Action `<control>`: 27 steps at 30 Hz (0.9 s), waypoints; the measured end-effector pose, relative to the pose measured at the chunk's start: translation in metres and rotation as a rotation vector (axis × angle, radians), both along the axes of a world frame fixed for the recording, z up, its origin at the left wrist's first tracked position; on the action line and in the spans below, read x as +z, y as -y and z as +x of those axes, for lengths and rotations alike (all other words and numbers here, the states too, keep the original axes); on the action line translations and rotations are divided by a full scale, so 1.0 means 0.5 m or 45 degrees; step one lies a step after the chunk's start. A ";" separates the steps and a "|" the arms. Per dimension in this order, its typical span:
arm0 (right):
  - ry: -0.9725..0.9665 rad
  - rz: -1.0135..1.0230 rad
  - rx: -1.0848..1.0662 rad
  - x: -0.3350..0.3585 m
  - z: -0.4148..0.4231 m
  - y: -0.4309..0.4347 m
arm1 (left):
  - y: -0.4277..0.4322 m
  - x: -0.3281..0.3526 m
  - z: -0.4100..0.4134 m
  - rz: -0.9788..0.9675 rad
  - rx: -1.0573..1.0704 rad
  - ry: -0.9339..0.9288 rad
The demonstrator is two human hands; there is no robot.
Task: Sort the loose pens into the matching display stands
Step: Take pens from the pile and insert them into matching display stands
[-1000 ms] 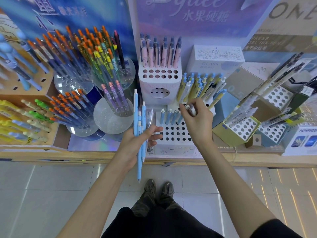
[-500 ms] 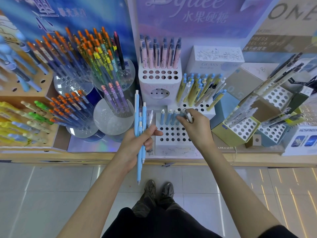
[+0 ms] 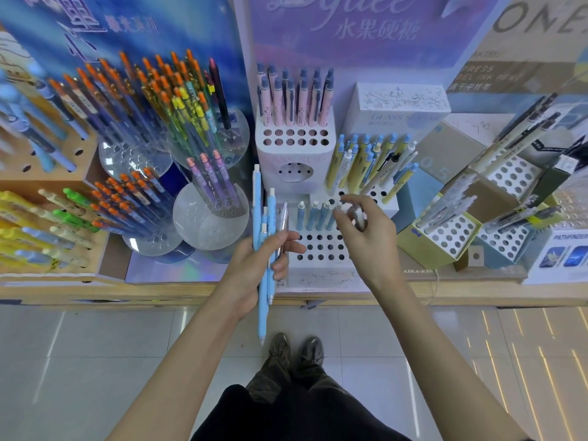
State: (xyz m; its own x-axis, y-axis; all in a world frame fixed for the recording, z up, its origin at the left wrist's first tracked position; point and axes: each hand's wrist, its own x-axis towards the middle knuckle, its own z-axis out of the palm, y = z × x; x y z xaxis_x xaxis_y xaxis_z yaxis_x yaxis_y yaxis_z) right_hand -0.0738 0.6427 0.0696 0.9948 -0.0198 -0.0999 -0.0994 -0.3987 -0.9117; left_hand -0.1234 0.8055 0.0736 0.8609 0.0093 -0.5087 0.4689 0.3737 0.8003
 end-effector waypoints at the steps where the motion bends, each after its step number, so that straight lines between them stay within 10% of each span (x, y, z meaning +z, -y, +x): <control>1: -0.068 0.151 0.023 0.017 -0.008 -0.008 | 0.003 0.001 0.000 -0.015 -0.023 -0.001; 15: -0.471 0.544 0.119 0.034 -0.021 -0.007 | 0.032 -0.005 -0.003 0.027 -0.391 -0.021; 27: 0.030 0.620 -0.495 0.057 0.022 0.102 | 0.021 -0.038 -0.002 0.124 -0.303 -0.097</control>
